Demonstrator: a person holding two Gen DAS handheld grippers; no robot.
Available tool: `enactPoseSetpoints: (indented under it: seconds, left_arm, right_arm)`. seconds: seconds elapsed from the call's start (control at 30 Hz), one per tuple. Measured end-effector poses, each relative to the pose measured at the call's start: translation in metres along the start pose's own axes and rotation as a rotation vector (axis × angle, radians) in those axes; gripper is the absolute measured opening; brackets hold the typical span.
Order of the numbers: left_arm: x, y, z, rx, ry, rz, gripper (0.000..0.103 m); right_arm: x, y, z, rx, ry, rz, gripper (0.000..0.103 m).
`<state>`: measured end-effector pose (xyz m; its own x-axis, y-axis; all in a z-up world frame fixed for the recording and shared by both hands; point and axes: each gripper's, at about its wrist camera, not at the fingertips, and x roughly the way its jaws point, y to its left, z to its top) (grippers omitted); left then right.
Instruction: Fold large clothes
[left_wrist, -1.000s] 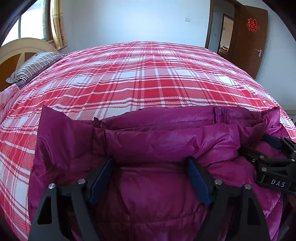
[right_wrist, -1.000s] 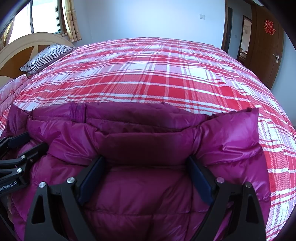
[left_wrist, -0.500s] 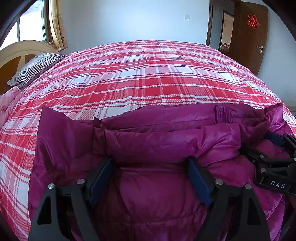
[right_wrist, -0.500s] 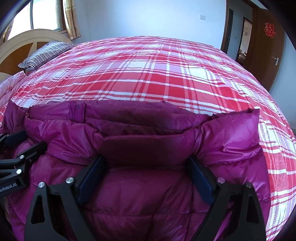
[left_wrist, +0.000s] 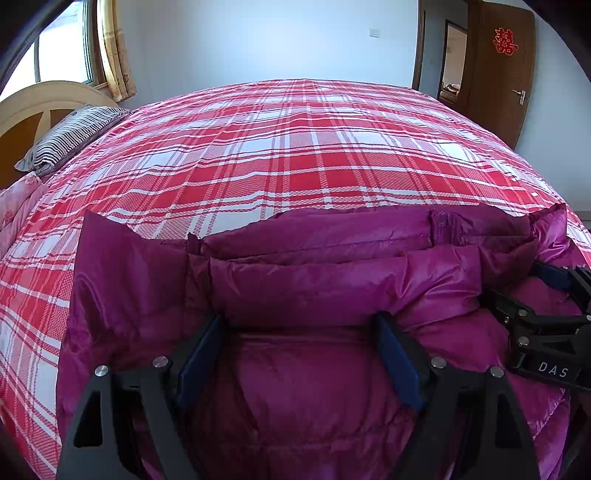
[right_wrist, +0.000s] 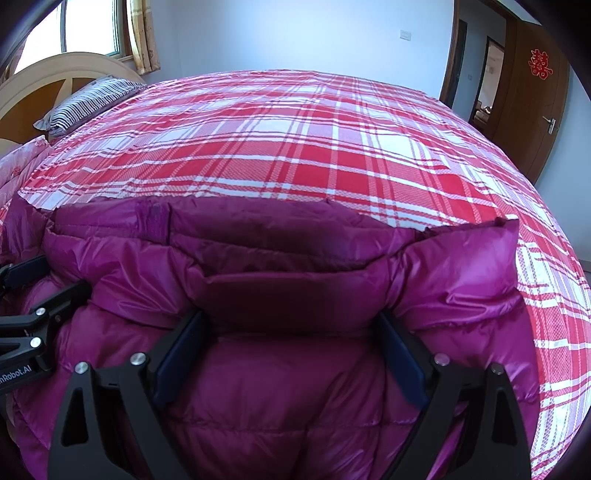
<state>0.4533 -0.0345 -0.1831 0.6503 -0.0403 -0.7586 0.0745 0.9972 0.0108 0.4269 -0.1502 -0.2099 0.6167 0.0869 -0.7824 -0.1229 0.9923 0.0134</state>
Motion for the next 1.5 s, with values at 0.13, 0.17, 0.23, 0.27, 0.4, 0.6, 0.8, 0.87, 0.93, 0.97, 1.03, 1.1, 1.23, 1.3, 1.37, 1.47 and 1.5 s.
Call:
enactPoseSetpoints:
  seconds: [0.13, 0.17, 0.23, 0.27, 0.4, 0.6, 0.8, 0.87, 0.93, 0.97, 1.03, 1.1, 1.23, 1.3, 1.37, 1.47, 1.5]
  left_arm:
    - [0.001, -0.001, 0.0, 0.004, 0.0, 0.007, 0.085]
    - [0.001, -0.001, 0.0, 0.003, -0.001, 0.008, 0.085]
    - [0.001, 0.0, 0.0, 0.0, -0.002, 0.006, 0.085]
    - [0.001, 0.001, 0.0, -0.001, -0.002, 0.004, 0.085]
    - [0.0, 0.002, 0.0, -0.007, -0.004, -0.002, 0.085]
    - [-0.007, 0.007, 0.0, -0.032, -0.006, -0.03, 0.085]
    - [-0.085, 0.038, -0.016, -0.066, -0.098, -0.097, 0.085]
    - [-0.115, 0.056, -0.03, -0.05, -0.147, -0.061, 0.085]
    - [-0.129, 0.077, -0.044, -0.058, -0.16, -0.028, 0.085]
    - [-0.132, 0.096, -0.056, -0.091, -0.146, -0.022, 0.085]
    - [-0.128, 0.12, -0.074, -0.161, -0.096, -0.04, 0.085]
    - [-0.119, 0.145, -0.096, -0.265, -0.045, -0.128, 0.084]
    - [-0.11, 0.153, -0.123, -0.368, -0.021, -0.258, 0.084]
    - [-0.11, 0.147, -0.127, -0.366, -0.026, -0.304, 0.084]
    - [-0.104, 0.14, -0.128, -0.36, -0.016, -0.335, 0.084]
    - [-0.098, 0.134, -0.125, -0.327, -0.037, -0.332, 0.081]
    - [-0.097, 0.131, -0.124, -0.316, -0.039, -0.346, 0.07]
  right_arm:
    - [-0.004, 0.0, 0.0, -0.001, -0.002, -0.002, 0.094]
    - [-0.01, -0.001, 0.0, -0.001, -0.006, -0.006, 0.094]
    - [-0.03, -0.003, -0.002, 0.032, -0.037, -0.015, 0.093]
    - [-0.044, -0.002, -0.004, 0.055, -0.068, 0.006, 0.094]
    - [-0.072, 0.02, -0.022, 0.013, -0.107, 0.05, 0.097]
    - [-0.043, 0.017, -0.041, 0.028, -0.066, 0.055, 0.098]
    - [-0.033, 0.016, -0.04, 0.025, -0.03, 0.068, 0.101]
    - [-0.034, 0.017, -0.04, 0.022, -0.034, 0.062, 0.101]
    - [-0.035, 0.018, -0.041, 0.019, -0.036, 0.056, 0.101]
    - [-0.036, 0.019, -0.042, 0.019, -0.036, 0.056, 0.101]
    - [-0.036, 0.019, -0.042, 0.016, -0.036, 0.051, 0.101]
    - [-0.037, 0.019, -0.042, 0.014, -0.038, 0.047, 0.101]
    - [-0.039, 0.021, -0.044, 0.01, -0.045, 0.04, 0.101]
    - [-0.039, 0.021, -0.044, 0.01, -0.047, 0.039, 0.101]
    - [-0.038, 0.022, -0.044, 0.01, -0.048, 0.038, 0.101]
    - [-0.039, 0.022, -0.044, 0.01, -0.049, 0.039, 0.102]
    - [-0.039, 0.022, -0.044, 0.011, -0.05, 0.04, 0.102]
